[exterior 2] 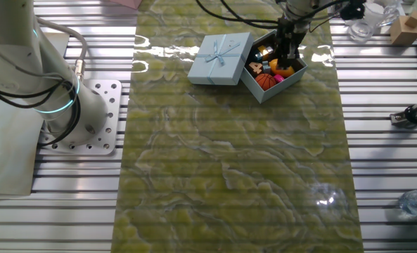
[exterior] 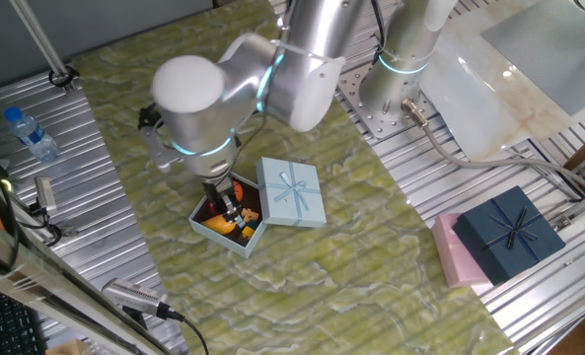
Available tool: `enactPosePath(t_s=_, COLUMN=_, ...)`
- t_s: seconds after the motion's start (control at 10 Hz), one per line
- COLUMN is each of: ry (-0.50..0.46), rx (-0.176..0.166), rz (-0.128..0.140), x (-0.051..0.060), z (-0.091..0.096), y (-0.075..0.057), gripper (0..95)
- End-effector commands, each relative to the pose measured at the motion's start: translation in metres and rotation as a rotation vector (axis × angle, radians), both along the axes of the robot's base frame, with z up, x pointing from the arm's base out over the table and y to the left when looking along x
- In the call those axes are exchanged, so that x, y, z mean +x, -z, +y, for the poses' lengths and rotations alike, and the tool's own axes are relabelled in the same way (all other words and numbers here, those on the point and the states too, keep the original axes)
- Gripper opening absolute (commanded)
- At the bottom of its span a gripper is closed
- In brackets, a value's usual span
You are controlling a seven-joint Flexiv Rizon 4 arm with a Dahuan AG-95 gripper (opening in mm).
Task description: Take everything out of the gift box
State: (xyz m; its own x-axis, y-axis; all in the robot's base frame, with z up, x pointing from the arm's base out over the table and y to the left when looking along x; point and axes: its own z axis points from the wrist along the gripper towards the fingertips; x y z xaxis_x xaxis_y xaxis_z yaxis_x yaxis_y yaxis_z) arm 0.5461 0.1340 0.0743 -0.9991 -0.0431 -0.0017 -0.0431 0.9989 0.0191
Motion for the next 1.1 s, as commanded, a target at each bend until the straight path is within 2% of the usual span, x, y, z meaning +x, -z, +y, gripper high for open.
enactPosePath(t_s=0.1, ry=-0.029, rx=-0.007, rz=0.004, x=0.0023, z=0.0016, y=0.0007, gripper=38.0)
enactPosePath(t_s=0.8, ry=-0.03, rx=0.008, rz=-0.002, x=0.0023, z=0.0016, y=0.0007, gripper=38.0)
enactPosePath(t_s=1.1, ry=-0.028, rx=0.014, rz=0.001, x=0.0013, z=0.0021, y=0.0046, gripper=38.0)
